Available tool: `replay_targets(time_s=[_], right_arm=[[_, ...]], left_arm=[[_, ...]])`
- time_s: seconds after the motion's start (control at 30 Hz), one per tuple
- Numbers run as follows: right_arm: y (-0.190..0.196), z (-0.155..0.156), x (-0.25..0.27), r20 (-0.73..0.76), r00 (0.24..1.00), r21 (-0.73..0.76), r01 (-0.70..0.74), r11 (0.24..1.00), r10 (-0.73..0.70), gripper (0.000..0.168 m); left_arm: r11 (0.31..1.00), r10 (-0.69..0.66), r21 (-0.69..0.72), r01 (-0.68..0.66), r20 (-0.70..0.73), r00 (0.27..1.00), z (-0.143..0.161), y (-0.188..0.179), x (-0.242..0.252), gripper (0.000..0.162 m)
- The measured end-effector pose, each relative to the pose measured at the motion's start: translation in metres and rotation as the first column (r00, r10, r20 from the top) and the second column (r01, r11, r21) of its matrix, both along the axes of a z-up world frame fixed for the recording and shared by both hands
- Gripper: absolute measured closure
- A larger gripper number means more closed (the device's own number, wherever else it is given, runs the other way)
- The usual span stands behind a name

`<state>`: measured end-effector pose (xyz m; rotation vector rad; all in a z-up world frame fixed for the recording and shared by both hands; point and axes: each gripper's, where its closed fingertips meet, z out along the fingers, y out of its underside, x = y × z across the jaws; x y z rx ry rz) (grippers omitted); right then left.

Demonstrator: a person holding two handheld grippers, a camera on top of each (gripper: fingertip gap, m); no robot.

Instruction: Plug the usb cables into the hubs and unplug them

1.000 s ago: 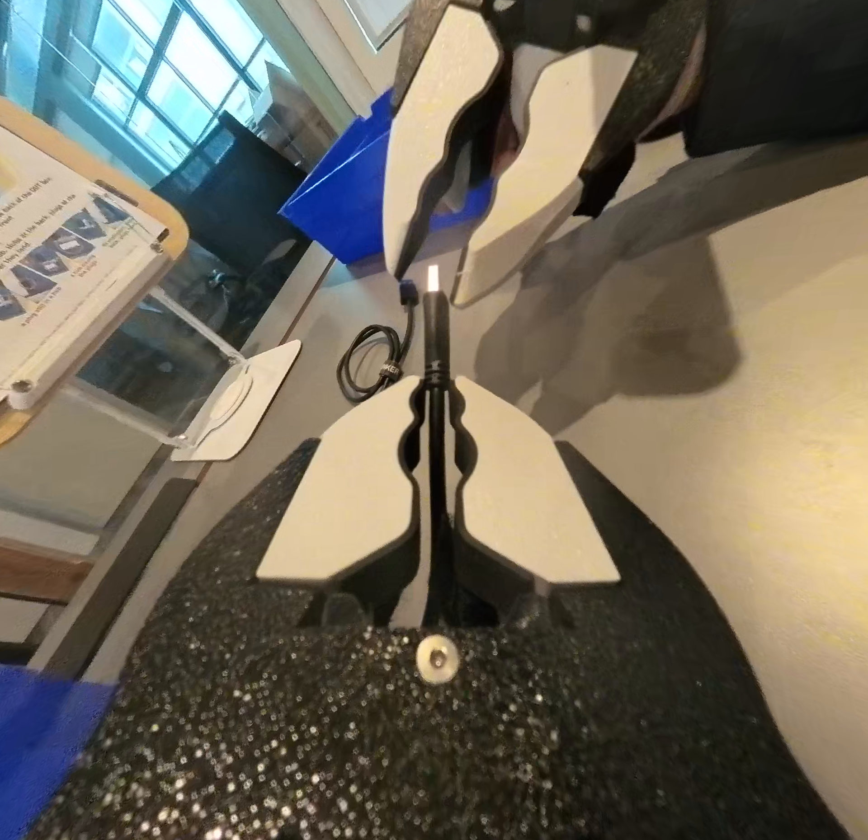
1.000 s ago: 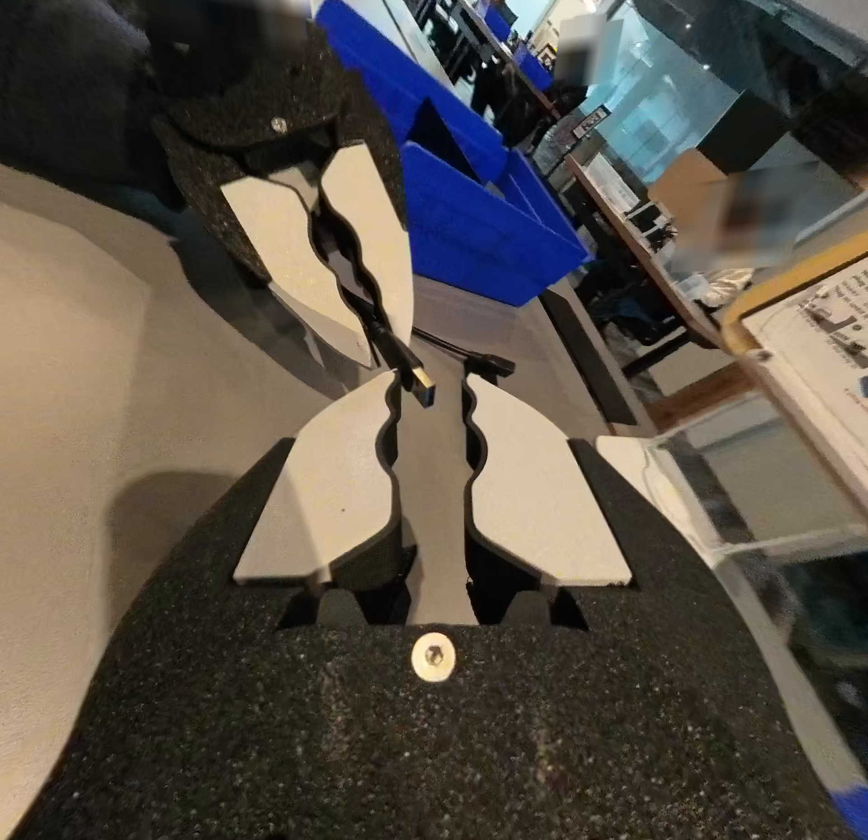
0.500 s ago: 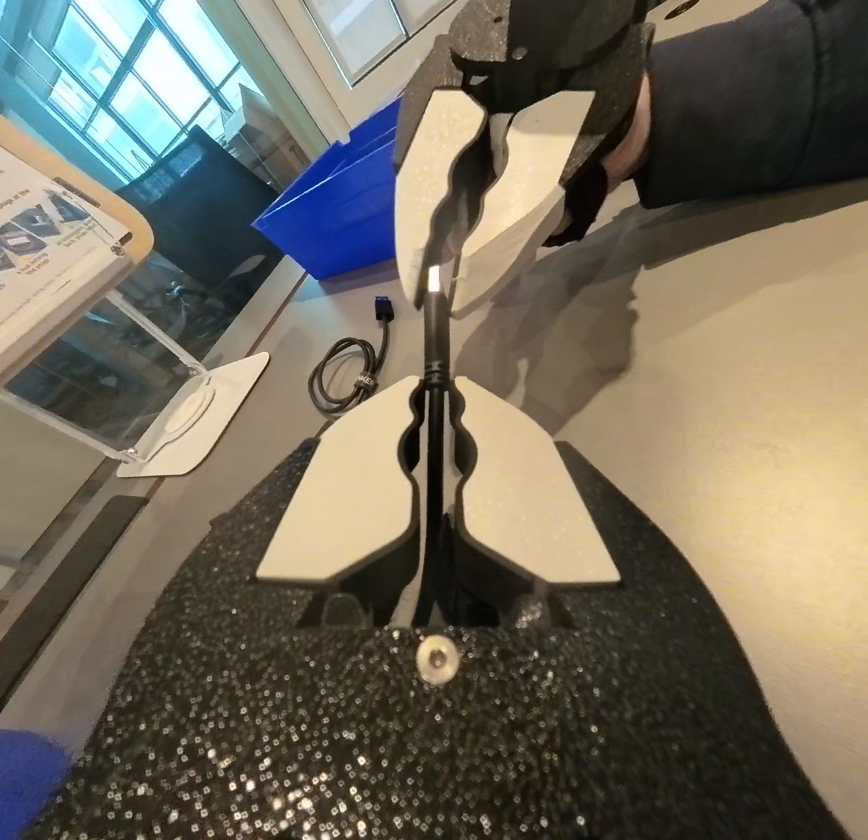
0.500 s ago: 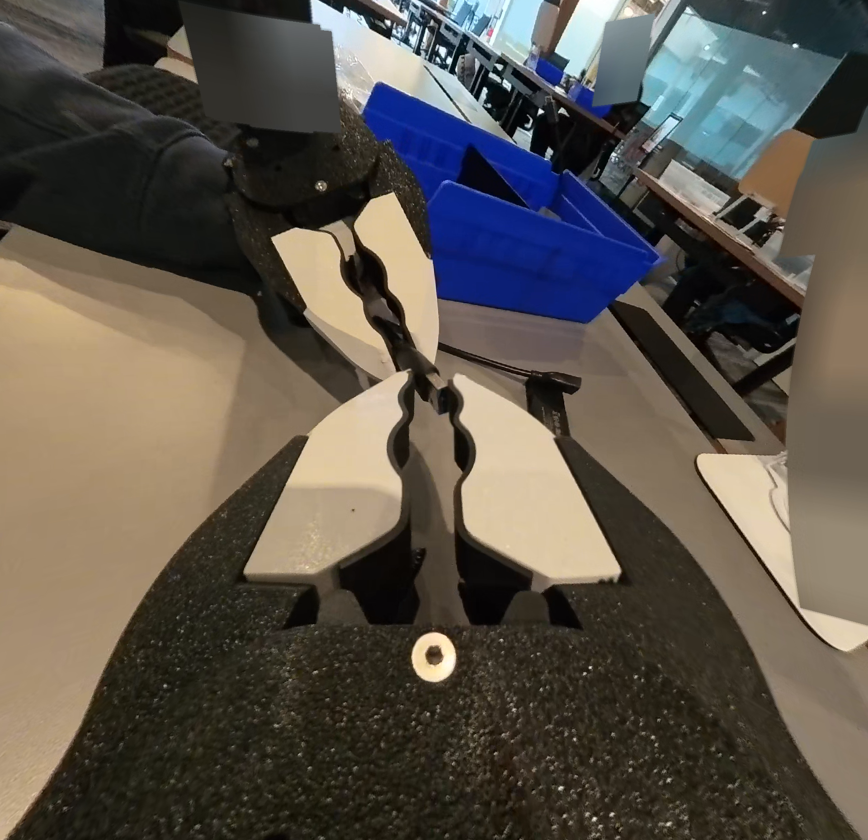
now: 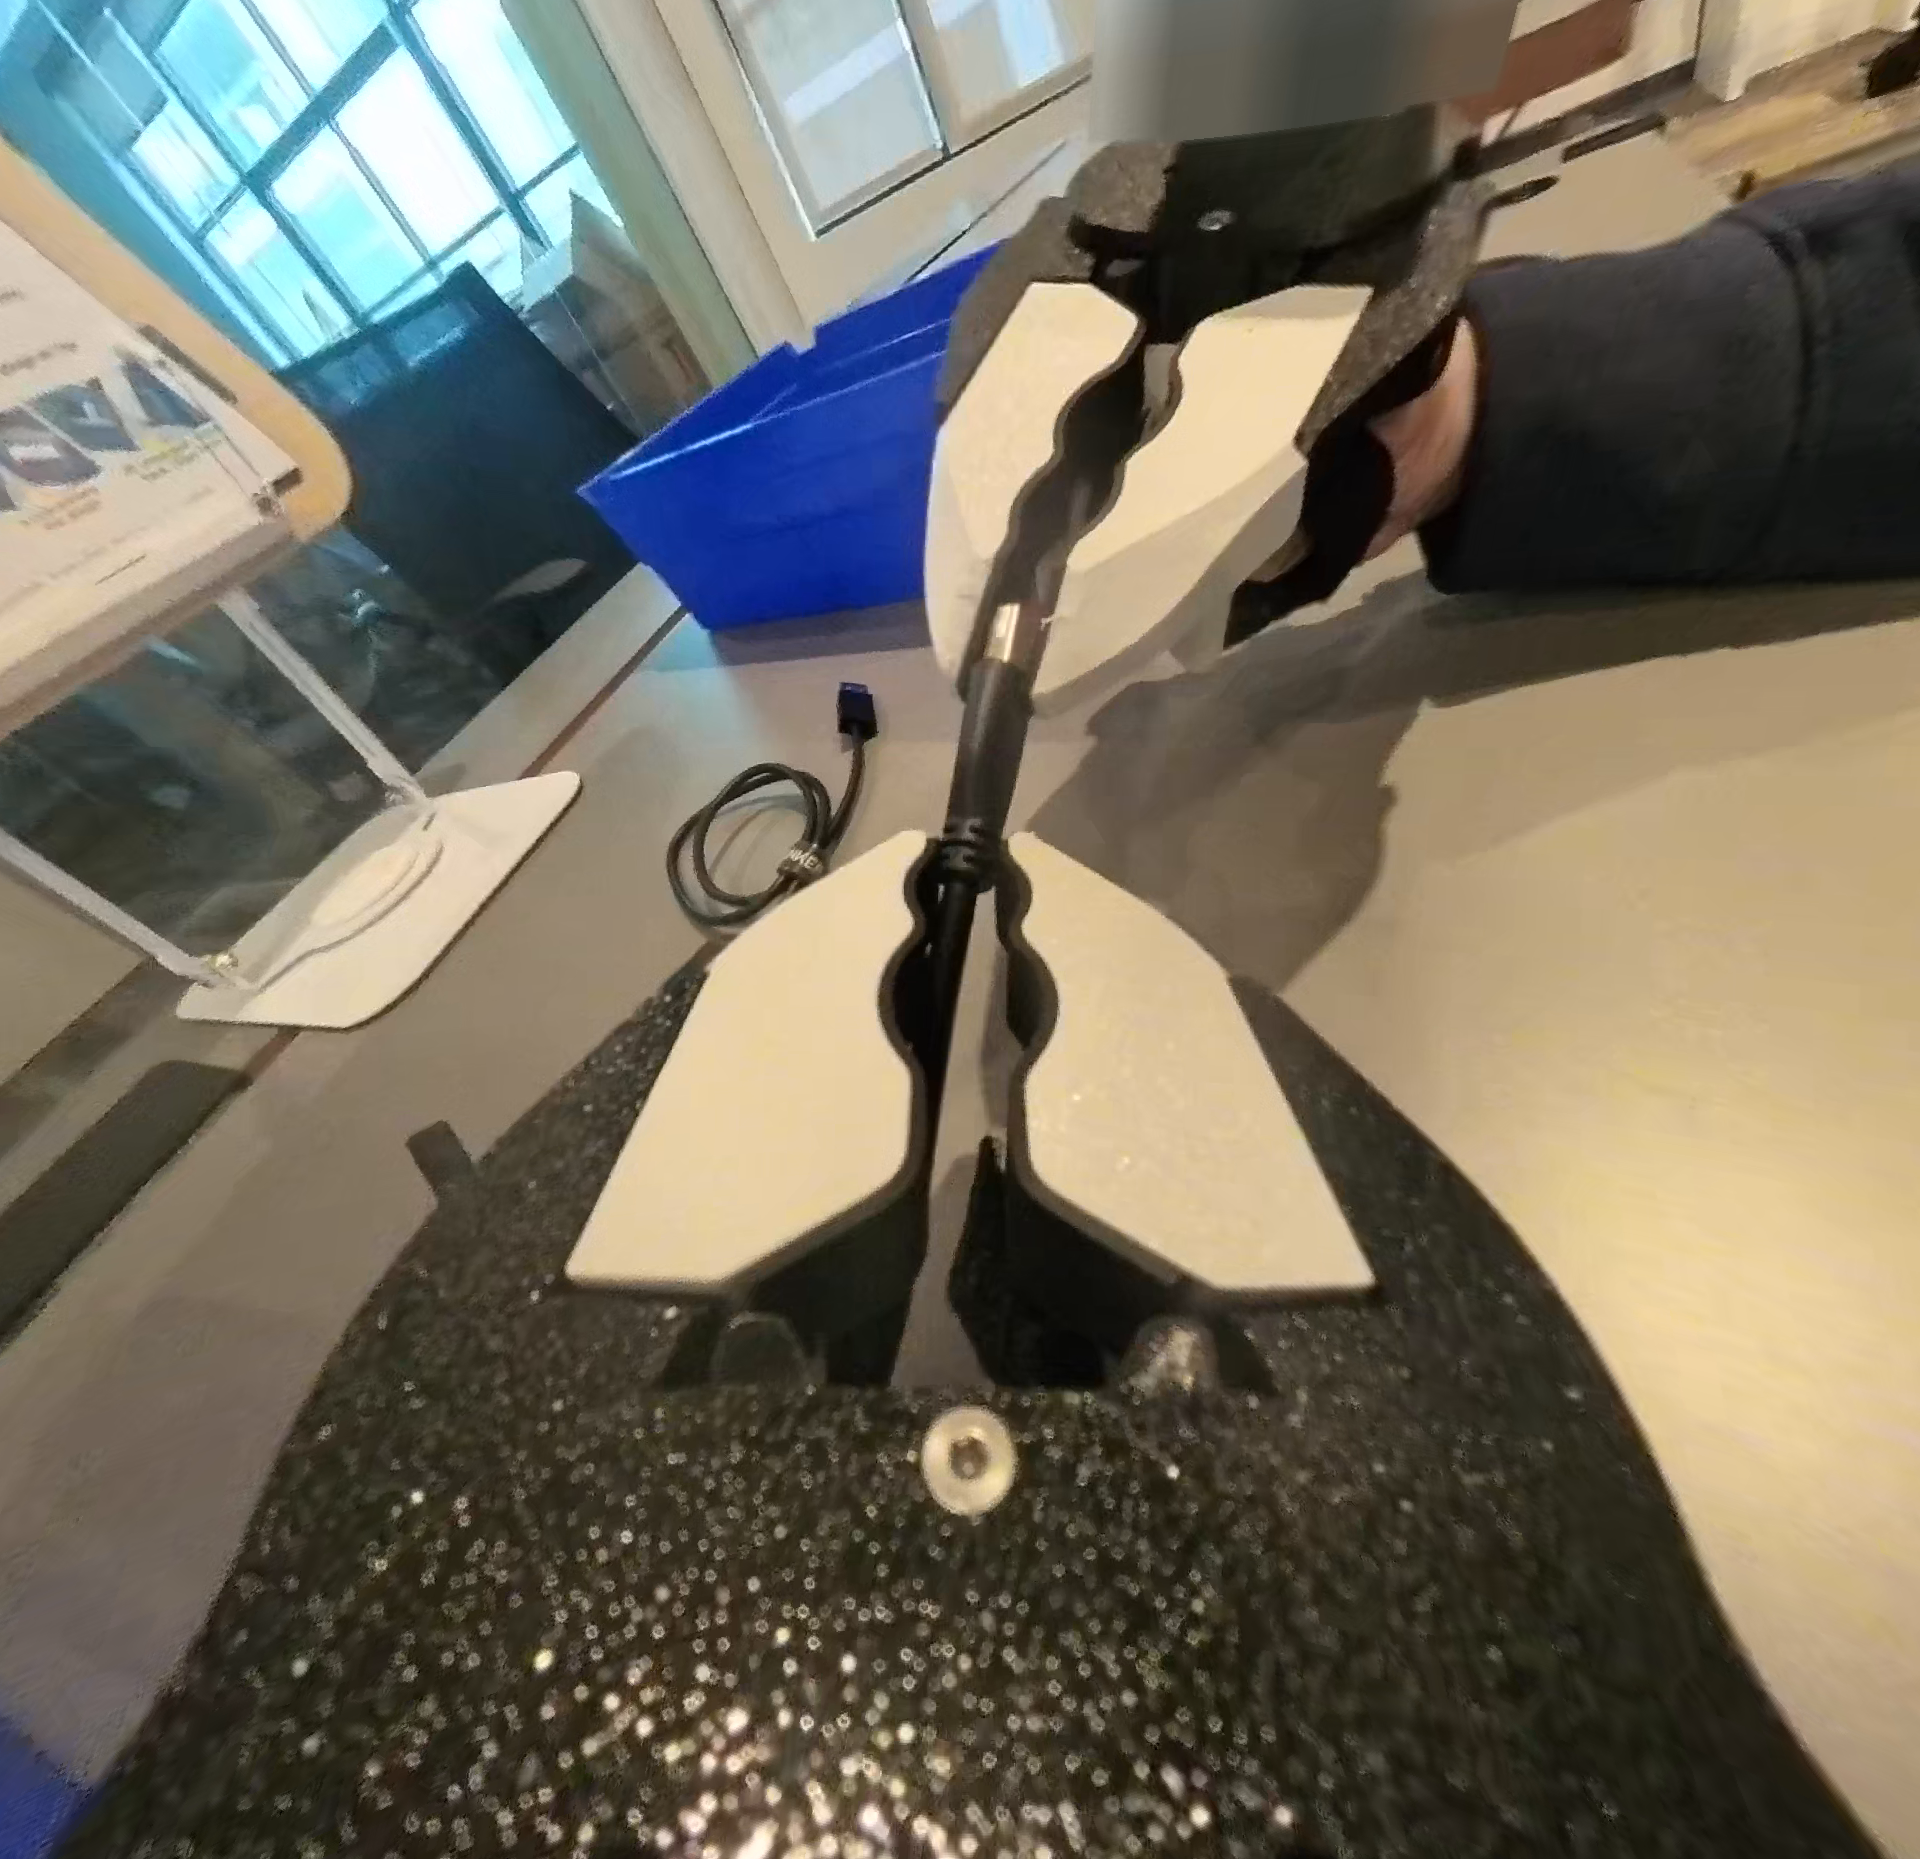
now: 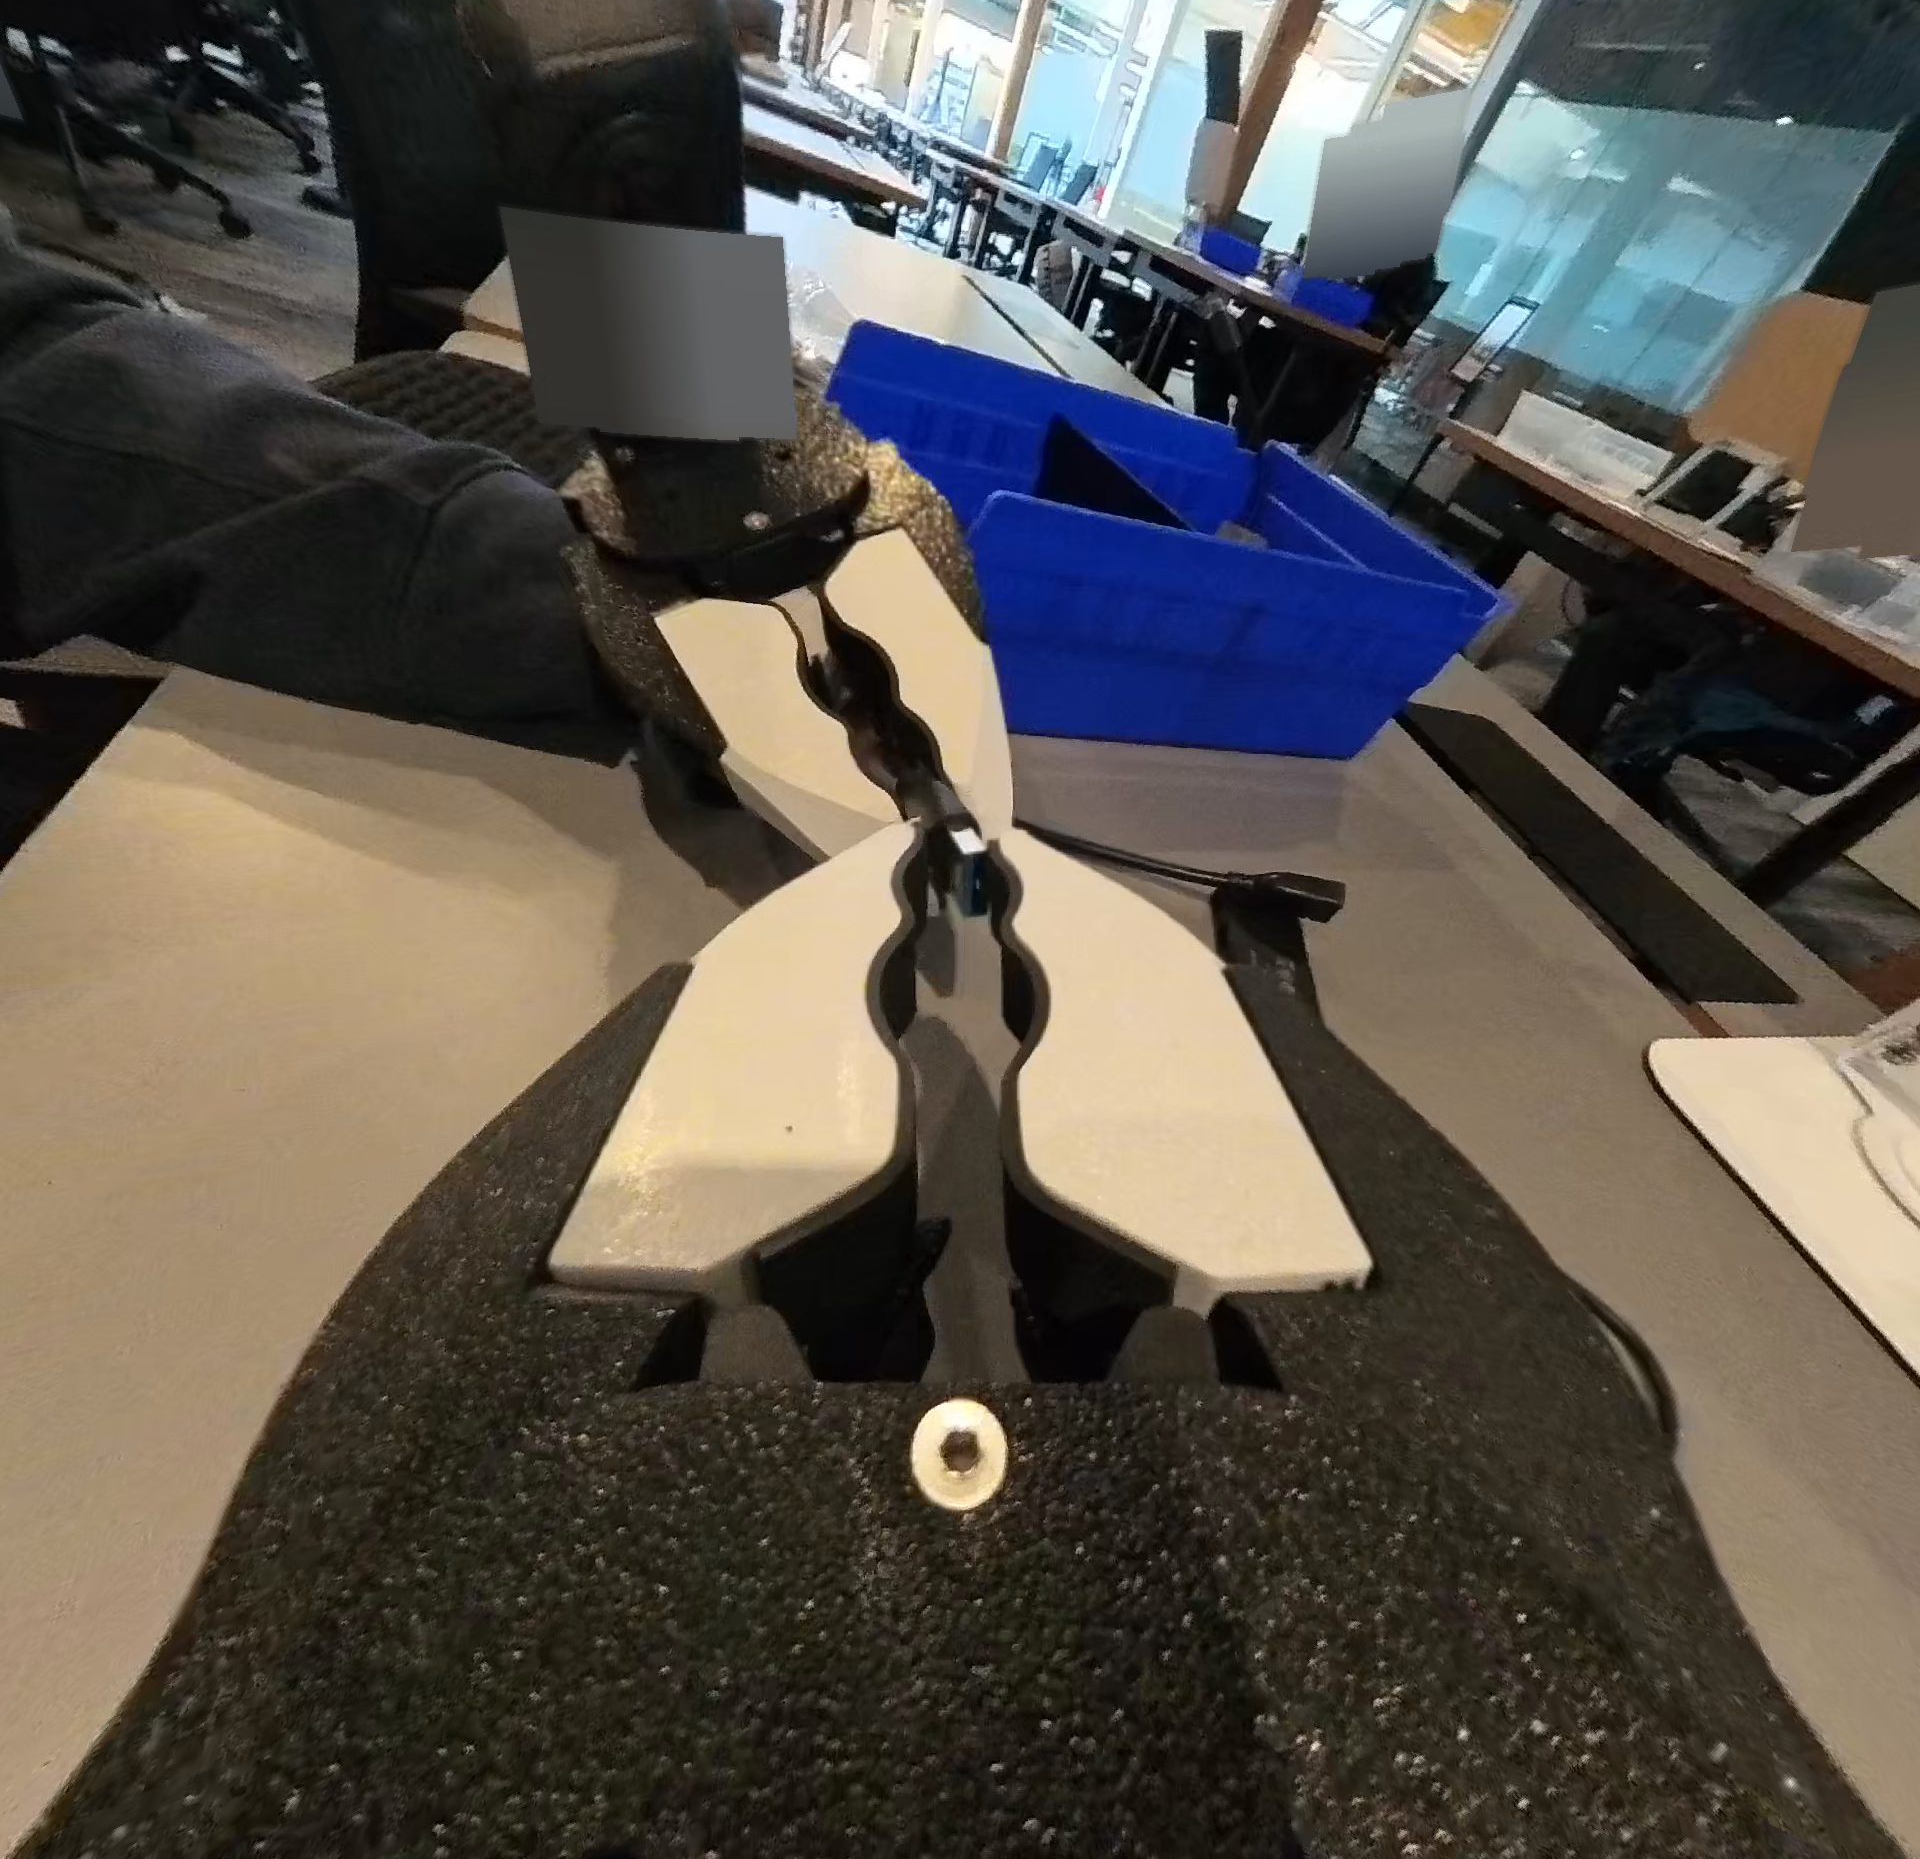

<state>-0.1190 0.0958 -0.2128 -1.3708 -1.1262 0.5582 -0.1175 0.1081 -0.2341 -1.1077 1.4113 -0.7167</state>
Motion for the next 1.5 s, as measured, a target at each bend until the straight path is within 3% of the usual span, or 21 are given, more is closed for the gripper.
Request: replay_targets(time_s=[0.2,0.33,0.47,0.63,0.93,1.17,1.3,1.5], right_arm=[[0.032,0.007,0.029,-0.029,0.965,0.115,0.263,0.958,-0.261,0.153],[0.05,-0.003,0.041,-0.043,0.929,-0.001,0.369,0.93,-0.368,0.146],[0.066,-0.027,0.043,0.076,0.899,-0.045,0.435,0.899,-0.431,0.139],[0.084,-0.031,0.041,0.086,0.876,-0.023,0.478,0.878,-0.475,0.137],[0.117,-0.055,0.032,0.253,0.872,-0.077,0.449,0.89,-0.419,0.122],[0.141,-0.082,0.035,0.42,0.835,-0.13,0.443,0.887,-0.356,0.113],[0.143,-0.087,0.026,0.424,0.866,-0.219,0.381,0.898,-0.265,0.123],[0.14,-0.092,0.025,0.381,0.908,-0.406,0.333,0.851,-0.174,0.125]], left_arm=[[0.961,0.269,0.074,-0.268,-0.01,0.963,0.003,0.04,-0.015,0.153],[0.913,0.407,0.044,-0.407,-0.006,0.913,0.005,0.062,-0.028,0.152],[0.875,0.484,0.025,-0.484,0.012,0.875,0.006,0.073,-0.035,0.152],[0.859,0.512,-0.026,-0.511,0.068,0.857,0.01,0.076,-0.037,0.152],[0.925,0.379,-0.108,-0.364,0.284,0.881,0.037,0.063,-0.036,0.153],[0.914,0.404,-0.117,-0.387,0.305,0.862,0.039,0.069,-0.042,0.153],[0.908,0.418,-0.106,-0.406,0.315,0.852,0.041,0.071,-0.044,0.153],[0.906,0.423,-0.131,-0.403,0.319,0.848,0.04,0.073,-0.045,0.153]])
